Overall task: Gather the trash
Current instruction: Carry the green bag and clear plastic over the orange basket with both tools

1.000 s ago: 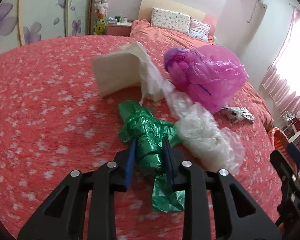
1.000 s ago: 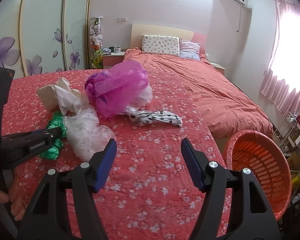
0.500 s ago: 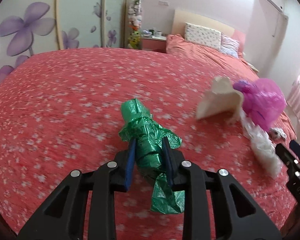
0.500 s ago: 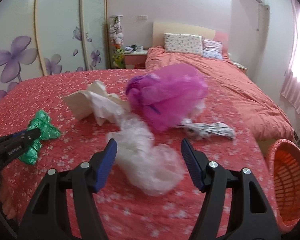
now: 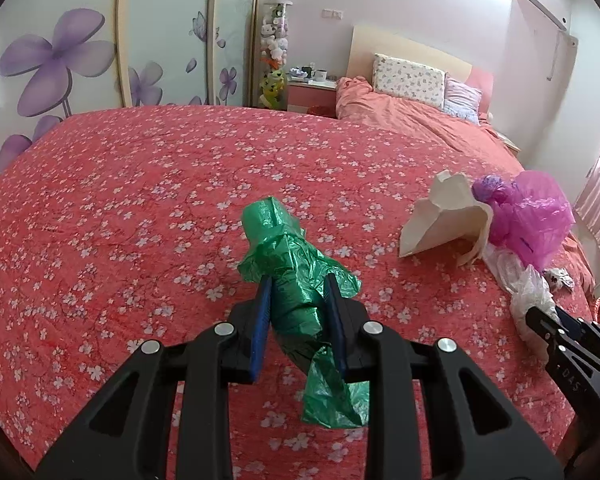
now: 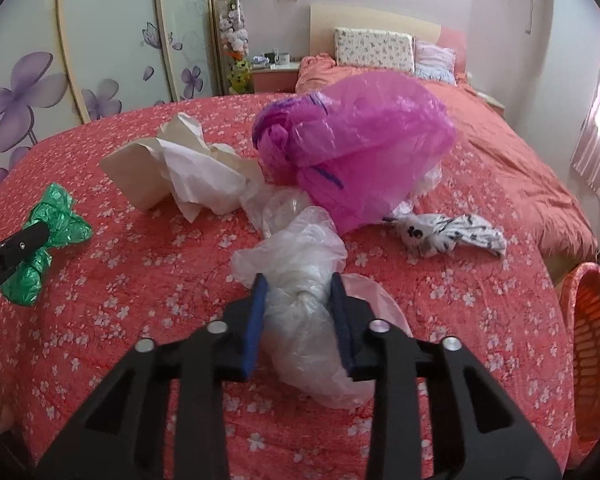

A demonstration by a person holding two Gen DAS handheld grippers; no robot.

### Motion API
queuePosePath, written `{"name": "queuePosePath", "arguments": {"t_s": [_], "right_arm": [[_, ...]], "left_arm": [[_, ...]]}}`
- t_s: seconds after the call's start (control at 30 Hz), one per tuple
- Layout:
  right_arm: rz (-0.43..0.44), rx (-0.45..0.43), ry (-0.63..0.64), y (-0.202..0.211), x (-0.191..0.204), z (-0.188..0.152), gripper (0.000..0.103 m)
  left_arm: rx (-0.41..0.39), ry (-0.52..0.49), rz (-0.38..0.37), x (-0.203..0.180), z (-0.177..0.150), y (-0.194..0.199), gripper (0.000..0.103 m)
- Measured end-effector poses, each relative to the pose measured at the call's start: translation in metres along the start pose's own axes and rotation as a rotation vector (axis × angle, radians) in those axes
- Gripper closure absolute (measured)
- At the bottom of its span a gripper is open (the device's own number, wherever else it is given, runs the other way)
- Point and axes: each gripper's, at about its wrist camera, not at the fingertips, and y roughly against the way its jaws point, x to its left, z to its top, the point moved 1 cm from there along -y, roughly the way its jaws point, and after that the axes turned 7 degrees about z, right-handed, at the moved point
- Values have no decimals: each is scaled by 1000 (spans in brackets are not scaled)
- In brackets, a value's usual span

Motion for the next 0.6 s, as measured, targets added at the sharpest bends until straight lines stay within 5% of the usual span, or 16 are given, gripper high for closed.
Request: {"name": "queuePosePath", "arguments": {"t_s": [0.6], "right_arm": [[17, -143, -38, 81, -28, -8, 74]], "left_arm": [[-58, -75, -64, -47, -5, 44, 76]]}}
